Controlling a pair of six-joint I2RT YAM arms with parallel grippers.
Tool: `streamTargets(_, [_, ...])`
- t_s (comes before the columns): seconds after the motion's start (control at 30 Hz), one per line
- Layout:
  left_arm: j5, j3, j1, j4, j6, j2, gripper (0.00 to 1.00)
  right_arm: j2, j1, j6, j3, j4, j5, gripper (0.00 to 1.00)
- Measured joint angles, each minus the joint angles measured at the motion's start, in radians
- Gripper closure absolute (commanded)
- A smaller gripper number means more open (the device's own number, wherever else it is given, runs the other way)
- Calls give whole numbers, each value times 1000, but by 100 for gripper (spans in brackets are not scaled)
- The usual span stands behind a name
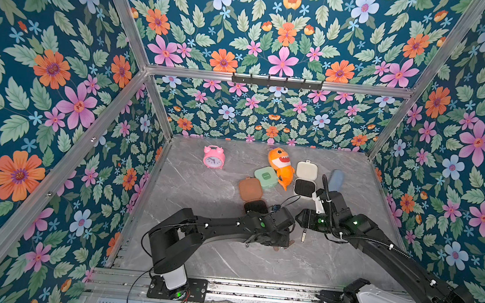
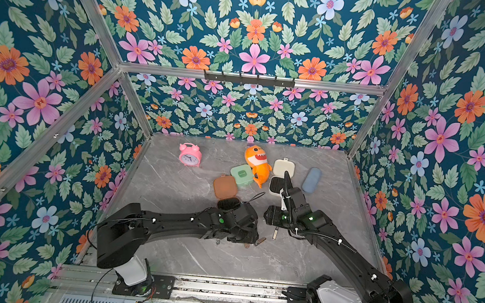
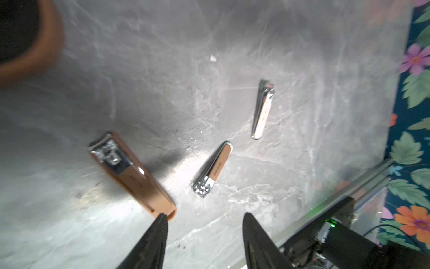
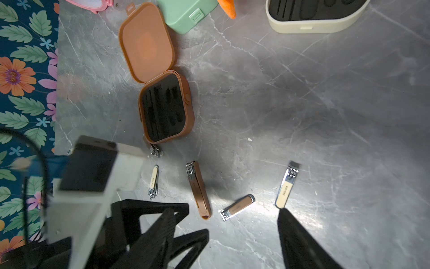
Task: Organize nail clipper sets
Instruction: Place the nail clipper at the center of the board, then pick up the nail clipper from the center of the board.
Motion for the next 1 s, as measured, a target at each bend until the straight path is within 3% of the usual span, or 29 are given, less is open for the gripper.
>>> streamTargets(0.17, [-43, -58, 109, -56, 32, -145, 43, 84, 24, -6, 57, -35, -16, 34])
streamTargets(0.43, [-32, -171, 500, -71, 171, -262, 44, 318, 212, -50, 224, -121, 2, 25])
streamTargets(0.53, [6, -180, 596, -52, 219, -248, 44, 406, 248, -49, 270, -151, 18, 25])
streamTargets(0.7, [79, -208, 689, 2, 271, -206, 44, 549, 285, -52, 338, -185, 23, 34])
streamTargets(1.0, [169, -261, 760, 69, 319, -175, 45, 703, 330, -54, 410, -216, 25, 51])
